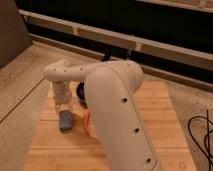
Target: Place the white sponge in the ceramic bowl
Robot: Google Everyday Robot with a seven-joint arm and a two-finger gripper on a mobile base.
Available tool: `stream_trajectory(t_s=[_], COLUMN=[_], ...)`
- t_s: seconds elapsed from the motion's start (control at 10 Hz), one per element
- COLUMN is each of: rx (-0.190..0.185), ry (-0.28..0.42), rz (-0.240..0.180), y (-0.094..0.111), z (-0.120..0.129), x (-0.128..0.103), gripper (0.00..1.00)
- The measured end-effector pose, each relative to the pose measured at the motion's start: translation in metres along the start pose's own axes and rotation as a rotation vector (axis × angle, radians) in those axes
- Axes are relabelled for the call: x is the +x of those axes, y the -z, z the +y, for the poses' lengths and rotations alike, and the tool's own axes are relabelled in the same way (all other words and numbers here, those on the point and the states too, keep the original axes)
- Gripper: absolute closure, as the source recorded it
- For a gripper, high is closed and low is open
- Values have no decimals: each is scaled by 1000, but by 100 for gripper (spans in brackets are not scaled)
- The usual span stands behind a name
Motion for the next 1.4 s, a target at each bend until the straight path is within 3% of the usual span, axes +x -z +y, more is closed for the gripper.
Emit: stream_trajectory(t_s=[0.2, 0.3, 0.6, 0.8, 1.0, 1.1, 1.4], rx=[1, 5, 50, 74, 90, 96, 143], ry=[9, 8, -10, -14, -31, -42, -139], rz=[0, -7, -92, -178, -236, -245, -280], y=[0, 2, 37, 76, 105, 111, 132], z=[-1, -3, -20, -30, -42, -48, -100], x=[-1, -2, -12, -13, -11, -9, -6], gripper=[98, 100, 100, 100, 100, 100, 100])
